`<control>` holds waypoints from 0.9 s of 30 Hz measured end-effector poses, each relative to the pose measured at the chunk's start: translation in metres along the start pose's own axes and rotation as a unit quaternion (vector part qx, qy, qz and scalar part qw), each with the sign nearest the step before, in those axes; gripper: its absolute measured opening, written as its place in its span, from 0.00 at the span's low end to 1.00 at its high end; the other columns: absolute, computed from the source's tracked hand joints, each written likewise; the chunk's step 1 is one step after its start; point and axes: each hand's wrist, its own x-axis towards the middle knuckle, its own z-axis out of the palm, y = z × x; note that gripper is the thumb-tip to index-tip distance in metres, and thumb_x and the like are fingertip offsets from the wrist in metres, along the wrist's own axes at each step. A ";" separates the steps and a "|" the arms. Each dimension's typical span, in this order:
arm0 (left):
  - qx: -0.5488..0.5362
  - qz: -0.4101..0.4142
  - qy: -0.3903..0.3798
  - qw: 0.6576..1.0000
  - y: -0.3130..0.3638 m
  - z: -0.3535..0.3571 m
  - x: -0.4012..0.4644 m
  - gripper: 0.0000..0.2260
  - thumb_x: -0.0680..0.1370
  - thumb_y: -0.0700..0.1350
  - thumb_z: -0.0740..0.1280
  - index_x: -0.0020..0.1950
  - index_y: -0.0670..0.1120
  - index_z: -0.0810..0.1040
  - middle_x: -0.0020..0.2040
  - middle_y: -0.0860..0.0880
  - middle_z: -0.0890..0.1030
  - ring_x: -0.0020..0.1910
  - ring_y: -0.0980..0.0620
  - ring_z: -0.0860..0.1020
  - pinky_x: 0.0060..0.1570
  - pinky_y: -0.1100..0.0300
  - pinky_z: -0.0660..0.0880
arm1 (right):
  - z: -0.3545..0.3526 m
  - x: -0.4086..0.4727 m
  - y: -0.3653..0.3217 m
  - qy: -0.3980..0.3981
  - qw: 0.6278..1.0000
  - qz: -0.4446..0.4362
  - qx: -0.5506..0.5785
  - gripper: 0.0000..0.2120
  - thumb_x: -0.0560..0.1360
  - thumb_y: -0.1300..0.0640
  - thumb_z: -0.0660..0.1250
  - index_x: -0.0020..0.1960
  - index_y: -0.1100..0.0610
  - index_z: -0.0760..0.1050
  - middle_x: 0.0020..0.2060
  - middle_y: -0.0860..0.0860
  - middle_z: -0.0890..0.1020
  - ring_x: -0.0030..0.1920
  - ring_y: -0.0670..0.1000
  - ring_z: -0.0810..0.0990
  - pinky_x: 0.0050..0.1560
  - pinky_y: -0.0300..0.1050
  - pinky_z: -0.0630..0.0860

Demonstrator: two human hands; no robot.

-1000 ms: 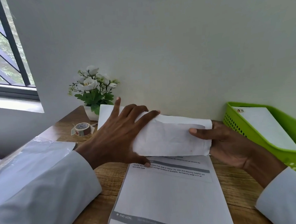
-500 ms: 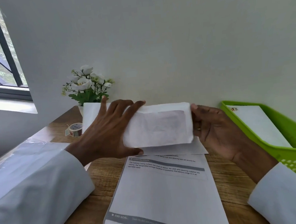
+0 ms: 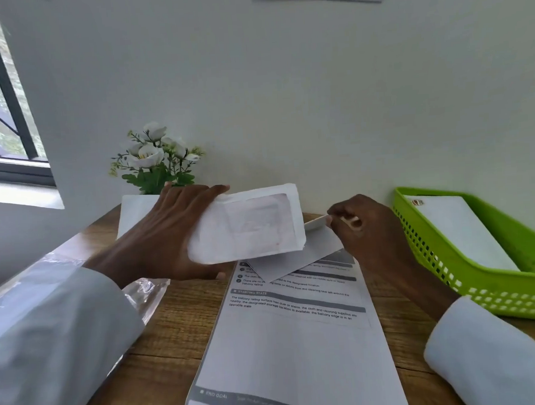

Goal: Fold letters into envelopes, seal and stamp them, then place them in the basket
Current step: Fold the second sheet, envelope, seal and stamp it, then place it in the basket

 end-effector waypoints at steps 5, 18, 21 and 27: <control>-0.005 0.000 -0.014 1.000 0.001 0.003 -0.002 0.55 0.59 0.78 0.68 0.77 0.50 0.56 0.67 0.49 0.67 0.62 0.50 0.65 0.64 0.54 0.61 | 0.013 0.030 -0.003 -0.101 0.992 -0.071 -0.033 0.08 0.78 0.55 0.68 0.55 0.55 0.82 0.53 0.51 0.84 0.57 0.53 0.80 0.55 0.44 0.72; -0.038 -0.025 -0.037 0.998 -0.007 0.008 -0.007 0.56 0.59 0.78 0.69 0.78 0.53 0.53 0.68 0.51 0.65 0.63 0.53 0.64 0.64 0.55 0.65 | 0.026 0.037 -0.007 -0.461 0.885 0.020 -0.054 0.36 0.70 0.39 0.74 0.74 0.46 0.67 0.72 0.43 0.71 0.71 0.48 0.69 0.71 0.47 0.65; -0.045 -0.026 -0.038 0.998 -0.006 0.009 -0.007 0.56 0.59 0.77 0.69 0.78 0.52 0.53 0.69 0.51 0.65 0.63 0.53 0.63 0.64 0.55 0.65 | 0.029 0.042 -0.003 -0.501 0.864 0.029 -0.047 0.40 0.69 0.39 0.75 0.76 0.46 0.63 0.75 0.44 0.67 0.74 0.50 0.65 0.74 0.48 0.61; -0.038 -0.007 -0.036 0.999 -0.004 0.011 -0.006 0.55 0.59 0.76 0.70 0.78 0.50 0.56 0.67 0.51 0.65 0.62 0.53 0.64 0.63 0.58 0.62 | 0.045 0.056 0.008 -0.474 0.880 0.019 -0.033 0.49 0.53 0.29 0.76 0.70 0.47 0.71 0.66 0.44 0.77 0.65 0.48 0.74 0.67 0.53 0.72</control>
